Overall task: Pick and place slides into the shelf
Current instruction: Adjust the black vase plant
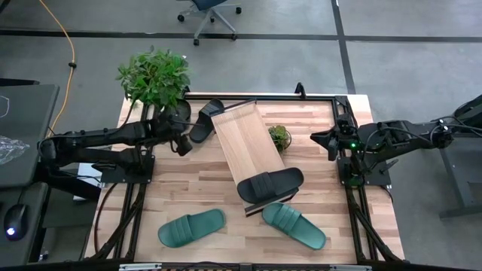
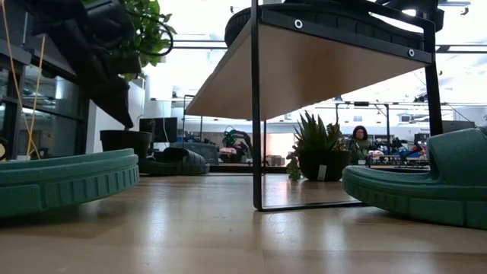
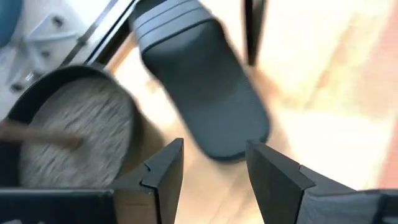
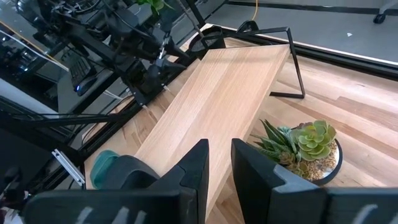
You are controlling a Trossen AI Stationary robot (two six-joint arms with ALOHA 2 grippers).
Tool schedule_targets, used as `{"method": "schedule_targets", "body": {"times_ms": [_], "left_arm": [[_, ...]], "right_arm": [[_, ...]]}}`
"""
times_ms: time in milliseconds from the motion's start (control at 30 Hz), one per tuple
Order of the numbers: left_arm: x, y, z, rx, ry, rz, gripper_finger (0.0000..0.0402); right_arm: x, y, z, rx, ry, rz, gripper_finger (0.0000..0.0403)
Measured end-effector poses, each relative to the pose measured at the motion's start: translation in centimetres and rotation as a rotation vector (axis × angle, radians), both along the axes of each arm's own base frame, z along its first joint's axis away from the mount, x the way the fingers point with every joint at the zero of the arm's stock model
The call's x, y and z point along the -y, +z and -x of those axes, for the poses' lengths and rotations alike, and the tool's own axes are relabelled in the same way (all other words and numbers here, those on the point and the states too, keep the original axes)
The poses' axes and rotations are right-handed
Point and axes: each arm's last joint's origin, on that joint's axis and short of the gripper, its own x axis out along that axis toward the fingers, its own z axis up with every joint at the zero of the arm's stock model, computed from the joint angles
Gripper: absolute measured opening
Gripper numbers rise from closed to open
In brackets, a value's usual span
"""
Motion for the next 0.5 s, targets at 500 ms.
{"method": "schedule_targets", "body": {"times_ms": [500], "left_arm": [[-1.1,-0.2,-0.2,-0.024,-0.011,-0.029,0.0161]], "right_arm": [[0.0,0.0,0.0,-0.006,0.007,0.023,0.006]]}}
